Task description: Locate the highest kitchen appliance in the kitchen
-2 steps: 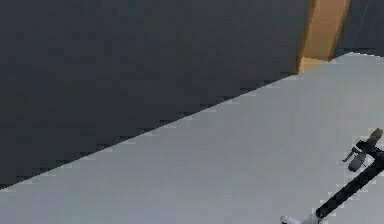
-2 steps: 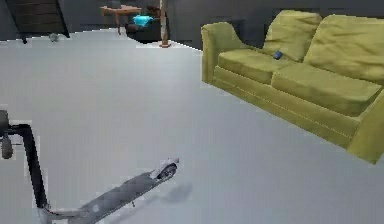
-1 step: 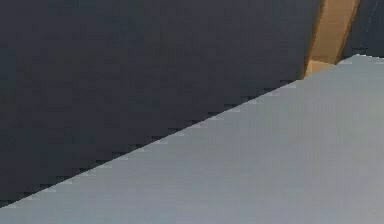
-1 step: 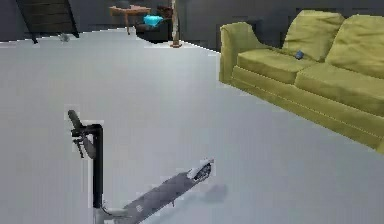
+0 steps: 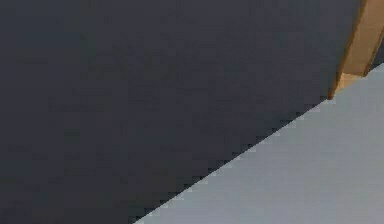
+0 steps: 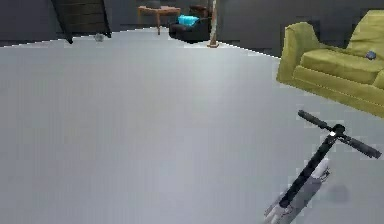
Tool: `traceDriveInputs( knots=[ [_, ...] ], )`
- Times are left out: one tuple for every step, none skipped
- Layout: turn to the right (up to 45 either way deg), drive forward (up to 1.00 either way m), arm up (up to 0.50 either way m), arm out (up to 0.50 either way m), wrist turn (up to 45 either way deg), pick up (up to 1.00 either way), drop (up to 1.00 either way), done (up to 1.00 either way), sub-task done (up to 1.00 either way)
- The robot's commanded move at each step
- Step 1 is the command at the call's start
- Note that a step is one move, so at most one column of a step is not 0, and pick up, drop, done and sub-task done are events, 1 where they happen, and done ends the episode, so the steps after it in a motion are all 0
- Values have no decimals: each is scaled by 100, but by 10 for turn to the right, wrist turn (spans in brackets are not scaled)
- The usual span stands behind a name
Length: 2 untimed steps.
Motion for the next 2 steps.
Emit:
traceDriveInputs(
  knots=[
    [420,0,0,0,0,0,0,0,0],
    [0,100,0,0,0,0,0,0,0]
  ],
)
